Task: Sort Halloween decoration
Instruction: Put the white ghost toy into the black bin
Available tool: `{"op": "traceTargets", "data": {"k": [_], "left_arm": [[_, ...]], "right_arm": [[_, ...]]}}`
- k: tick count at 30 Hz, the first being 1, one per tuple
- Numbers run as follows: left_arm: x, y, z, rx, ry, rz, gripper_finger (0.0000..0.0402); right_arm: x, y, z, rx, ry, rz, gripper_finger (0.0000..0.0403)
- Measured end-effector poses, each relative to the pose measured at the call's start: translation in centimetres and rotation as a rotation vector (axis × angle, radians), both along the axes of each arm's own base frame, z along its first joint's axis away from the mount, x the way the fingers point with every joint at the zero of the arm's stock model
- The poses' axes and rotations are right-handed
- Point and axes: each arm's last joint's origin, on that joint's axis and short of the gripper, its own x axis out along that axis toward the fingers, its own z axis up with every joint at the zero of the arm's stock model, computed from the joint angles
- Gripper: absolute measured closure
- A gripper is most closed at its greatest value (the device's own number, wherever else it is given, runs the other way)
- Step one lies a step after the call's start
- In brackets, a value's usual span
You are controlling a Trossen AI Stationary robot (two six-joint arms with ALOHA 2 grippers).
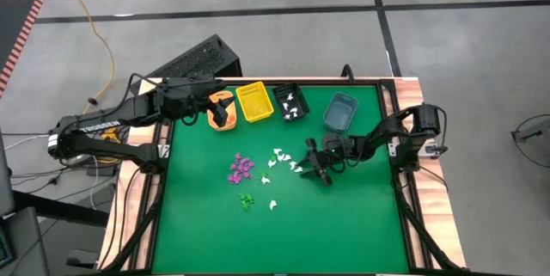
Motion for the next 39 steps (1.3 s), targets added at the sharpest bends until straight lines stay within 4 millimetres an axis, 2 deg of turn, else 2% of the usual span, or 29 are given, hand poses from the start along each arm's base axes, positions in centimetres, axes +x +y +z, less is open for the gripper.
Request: {"op": "traceTargets", "data": {"k": [8, 19, 27, 33, 39], "left_arm": [[0.0, 0.0, 0.0, 0.008, 0.006, -0.003, 0.0170], [0.0, 0.0, 0.0, 0.019, 0.014, -0.008, 0.0170], [0.0, 0.0, 0.0, 0.015, 0.013, -0.017, 0.0170], [0.0, 0.0, 0.0, 0.015, 0.012, -0.018, 0.0170], [0.0, 0.0, 0.0, 0.015, 0.010, -0.018, 0.0170]], "right_arm": [[1.4, 0.2, -0.9, 0.058, 0.037, -0.016, 0.0254], [1.4, 0.0, -1.1, 0.138, 0.084, -0.129, 0.0316], [1.4, 0.4, -1.1, 0.232, 0.109, -0.201, 0.0324], [1.4, 1.1, -0.3, 0.230, 0.087, -0.227, 0.0325], [1.3, 1.2, 1.6, 0.272, 0.032, -0.270, 0.0325]]}}
